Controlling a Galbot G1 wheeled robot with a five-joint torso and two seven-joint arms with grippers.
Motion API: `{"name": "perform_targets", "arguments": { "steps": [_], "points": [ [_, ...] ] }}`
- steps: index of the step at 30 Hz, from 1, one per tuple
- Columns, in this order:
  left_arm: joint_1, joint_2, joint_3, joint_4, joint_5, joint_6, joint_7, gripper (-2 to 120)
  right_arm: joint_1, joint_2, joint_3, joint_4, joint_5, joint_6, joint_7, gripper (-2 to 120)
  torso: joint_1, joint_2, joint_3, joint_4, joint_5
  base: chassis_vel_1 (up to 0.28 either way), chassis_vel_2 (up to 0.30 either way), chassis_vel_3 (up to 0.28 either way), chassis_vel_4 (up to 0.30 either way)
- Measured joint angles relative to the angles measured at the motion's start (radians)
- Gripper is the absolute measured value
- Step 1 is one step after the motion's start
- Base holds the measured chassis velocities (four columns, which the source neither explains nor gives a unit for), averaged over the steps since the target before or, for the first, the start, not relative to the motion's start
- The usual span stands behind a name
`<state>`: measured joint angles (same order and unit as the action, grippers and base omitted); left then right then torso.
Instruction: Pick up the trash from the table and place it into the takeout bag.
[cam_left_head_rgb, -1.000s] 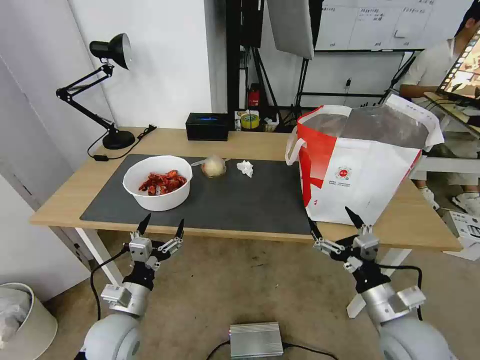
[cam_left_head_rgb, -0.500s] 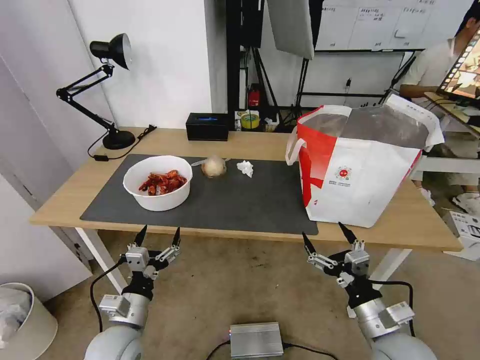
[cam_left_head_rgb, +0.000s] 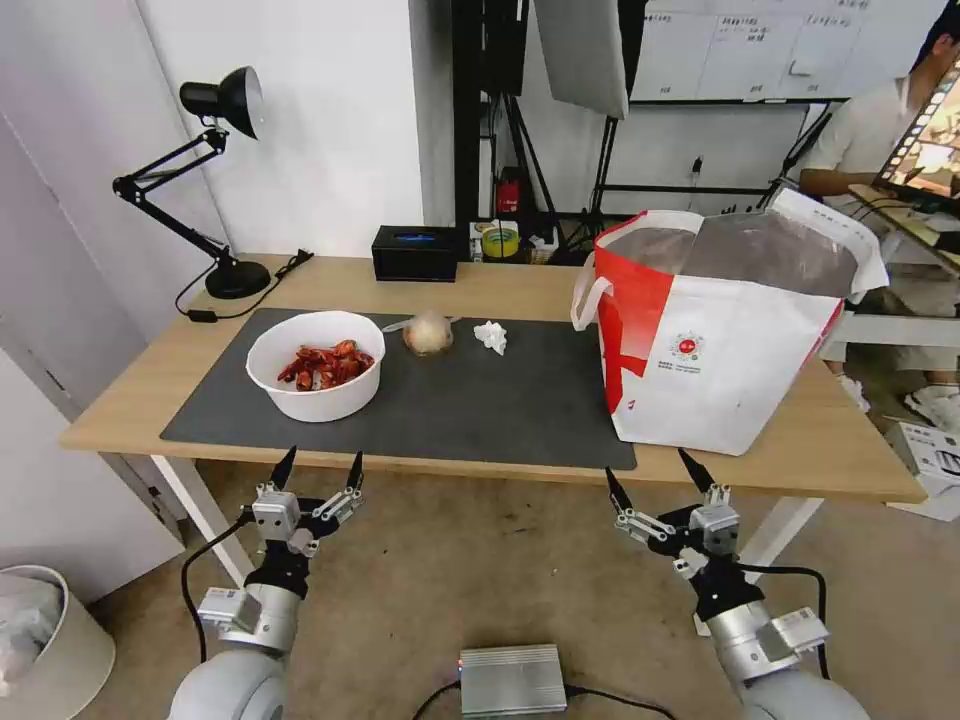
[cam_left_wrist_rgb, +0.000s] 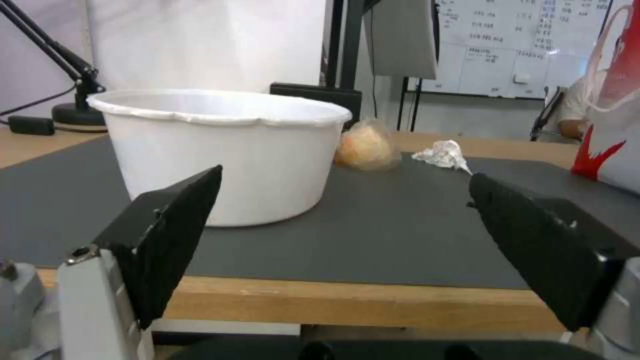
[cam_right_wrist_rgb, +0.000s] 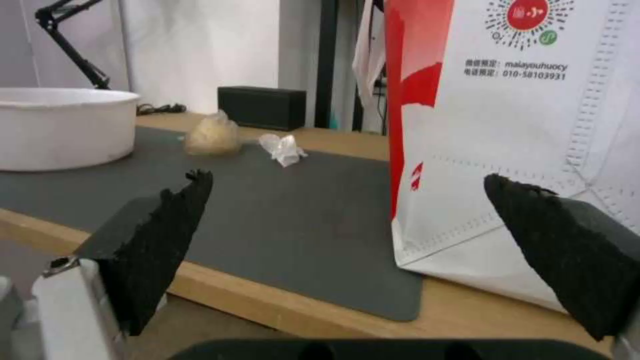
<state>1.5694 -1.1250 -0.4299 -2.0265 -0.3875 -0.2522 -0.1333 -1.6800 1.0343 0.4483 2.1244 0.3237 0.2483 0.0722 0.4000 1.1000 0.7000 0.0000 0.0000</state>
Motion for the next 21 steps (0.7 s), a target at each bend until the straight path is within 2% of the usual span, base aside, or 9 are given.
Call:
{"name": "perform_targets", "arguments": {
  "steps": [12,16,21],
  "points": [
    [-0.003,0.0,0.001,0.003,0.0,-0.002,0.008,100,0.041,-0.016,-0.031,-0.006,0.022,-0.02,-0.002,100,0.0,0.0,0.0,0.0,0.0,0.0,0.0,0.0,0.0],
    [-0.011,0.006,0.003,0.0,-0.004,-0.001,0.008,100,0.099,-0.029,-0.092,0.005,0.079,-0.068,-0.002,100,0.0,0.0,0.0,-0.0001,0.0,0.0,0.0,0.0,0.0],
    [-0.021,0.015,0.012,-0.003,-0.009,0.004,0.009,100,0.241,-0.055,-0.163,0.006,0.169,-0.151,0.001,100,0.0,0.0,0.0,-0.0001,0.0,0.0,0.0,0.0,0.0]
  ]
}}
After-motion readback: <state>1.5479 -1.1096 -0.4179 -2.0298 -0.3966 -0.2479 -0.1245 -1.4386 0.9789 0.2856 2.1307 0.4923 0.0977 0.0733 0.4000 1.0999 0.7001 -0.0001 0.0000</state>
